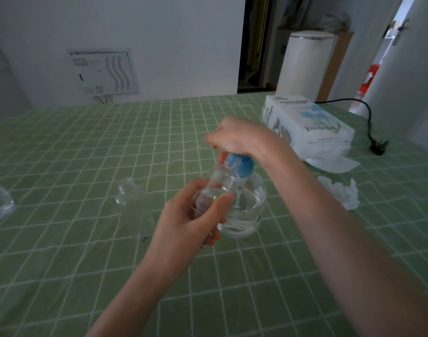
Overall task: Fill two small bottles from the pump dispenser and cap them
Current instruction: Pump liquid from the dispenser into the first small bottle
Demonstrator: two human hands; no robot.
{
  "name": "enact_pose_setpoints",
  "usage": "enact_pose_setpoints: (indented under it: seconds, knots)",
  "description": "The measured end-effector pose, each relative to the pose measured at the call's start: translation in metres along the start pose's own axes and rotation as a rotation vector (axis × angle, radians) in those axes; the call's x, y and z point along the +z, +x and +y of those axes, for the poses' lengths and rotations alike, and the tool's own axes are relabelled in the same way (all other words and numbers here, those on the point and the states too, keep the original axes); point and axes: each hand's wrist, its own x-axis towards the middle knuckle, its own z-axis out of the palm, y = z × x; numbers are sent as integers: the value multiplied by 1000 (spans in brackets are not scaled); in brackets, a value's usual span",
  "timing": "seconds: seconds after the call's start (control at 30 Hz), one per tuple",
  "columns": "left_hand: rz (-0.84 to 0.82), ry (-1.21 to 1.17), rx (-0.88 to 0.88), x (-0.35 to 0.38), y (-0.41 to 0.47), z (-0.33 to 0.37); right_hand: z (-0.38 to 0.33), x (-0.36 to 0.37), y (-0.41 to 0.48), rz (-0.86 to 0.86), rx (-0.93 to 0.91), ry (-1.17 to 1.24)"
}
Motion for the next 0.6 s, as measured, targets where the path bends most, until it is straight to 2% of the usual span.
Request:
enact_pose_setpoints:
  seconds: [0.6]
  knots:
    - [26, -10, -30, 3, -3, 5, 0, 1, -1, 2, -1, -39]
